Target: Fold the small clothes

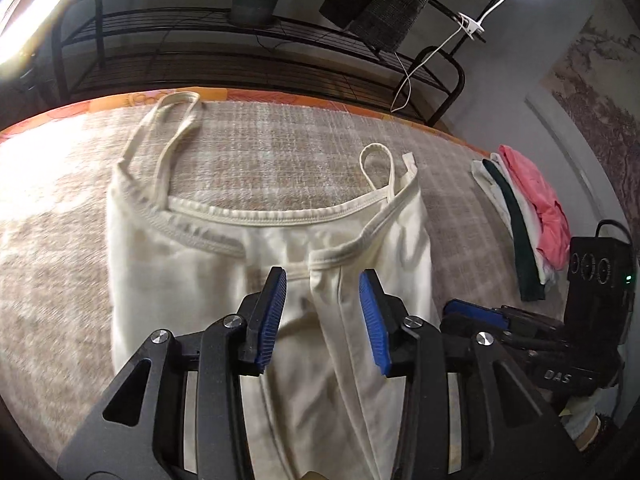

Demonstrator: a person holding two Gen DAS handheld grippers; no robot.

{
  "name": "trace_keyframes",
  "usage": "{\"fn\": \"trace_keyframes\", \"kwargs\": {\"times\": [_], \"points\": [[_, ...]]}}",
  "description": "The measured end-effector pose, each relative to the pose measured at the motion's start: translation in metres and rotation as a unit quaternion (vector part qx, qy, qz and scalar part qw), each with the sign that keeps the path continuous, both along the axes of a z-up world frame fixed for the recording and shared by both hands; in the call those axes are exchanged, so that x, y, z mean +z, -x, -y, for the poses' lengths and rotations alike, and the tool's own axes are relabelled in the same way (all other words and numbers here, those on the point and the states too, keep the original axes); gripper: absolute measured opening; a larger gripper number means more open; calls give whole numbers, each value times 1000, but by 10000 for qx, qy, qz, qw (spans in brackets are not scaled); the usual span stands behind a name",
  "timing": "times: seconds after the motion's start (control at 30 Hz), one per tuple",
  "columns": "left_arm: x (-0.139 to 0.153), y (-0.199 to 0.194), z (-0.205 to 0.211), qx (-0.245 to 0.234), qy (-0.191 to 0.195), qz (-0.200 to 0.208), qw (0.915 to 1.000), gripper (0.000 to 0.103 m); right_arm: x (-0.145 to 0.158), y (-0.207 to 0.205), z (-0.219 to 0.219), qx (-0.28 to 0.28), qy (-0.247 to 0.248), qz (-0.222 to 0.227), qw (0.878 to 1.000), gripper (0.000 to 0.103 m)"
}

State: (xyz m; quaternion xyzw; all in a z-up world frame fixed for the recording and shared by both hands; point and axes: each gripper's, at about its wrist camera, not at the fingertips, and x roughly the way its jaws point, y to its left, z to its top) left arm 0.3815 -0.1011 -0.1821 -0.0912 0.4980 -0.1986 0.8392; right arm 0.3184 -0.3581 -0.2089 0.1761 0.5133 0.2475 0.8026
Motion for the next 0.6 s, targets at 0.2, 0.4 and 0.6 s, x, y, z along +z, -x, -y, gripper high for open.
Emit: {"fn": "trace_keyframes", "kwargs": {"times": [0.2, 0.4, 0.6], "points": [[-6, -7, 11, -54, -168, 187, 9997, 35, -6, -12, -4, 122, -202, 34, 9997, 25], [-1, -10, 4, 98, 109, 333, 9993, 6, -11, -13, -12, 133, -216, 56, 9997, 0], [-14, -13, 1, 237, -304, 399, 9985, 6, -11, -8, -1, -181, -86, 165, 9997, 0]]}}
